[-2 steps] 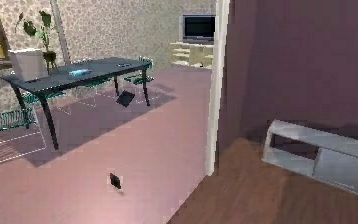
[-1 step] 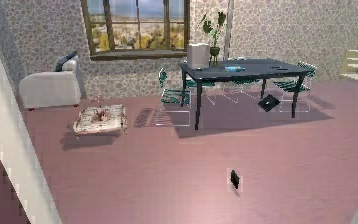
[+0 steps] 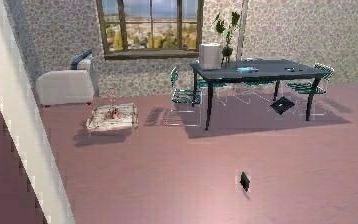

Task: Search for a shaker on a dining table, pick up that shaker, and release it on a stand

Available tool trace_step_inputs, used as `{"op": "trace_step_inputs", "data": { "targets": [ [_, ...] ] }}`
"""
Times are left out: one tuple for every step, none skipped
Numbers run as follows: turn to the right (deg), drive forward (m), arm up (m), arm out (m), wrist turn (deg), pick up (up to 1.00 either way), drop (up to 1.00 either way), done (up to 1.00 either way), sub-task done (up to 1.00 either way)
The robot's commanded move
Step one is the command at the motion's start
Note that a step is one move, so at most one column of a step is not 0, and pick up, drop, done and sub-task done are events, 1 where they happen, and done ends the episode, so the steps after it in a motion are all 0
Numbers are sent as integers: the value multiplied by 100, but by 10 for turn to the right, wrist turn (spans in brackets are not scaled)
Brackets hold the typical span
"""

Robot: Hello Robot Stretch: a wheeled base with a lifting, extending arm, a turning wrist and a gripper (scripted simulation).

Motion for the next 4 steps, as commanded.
{"op": "trace_step_inputs", "data": {
  "targets": [
    [0, 90, 0, 0, 0, 0, 0, 0, 0],
    [-90, 0, 0, 0, 0, 0, 0, 0, 0],
    [0, 30, 0, 0, 0, 0, 0, 0, 0],
    [-450, 0, 0, 0, 0, 0, 0, 0, 0]
  ]
}}
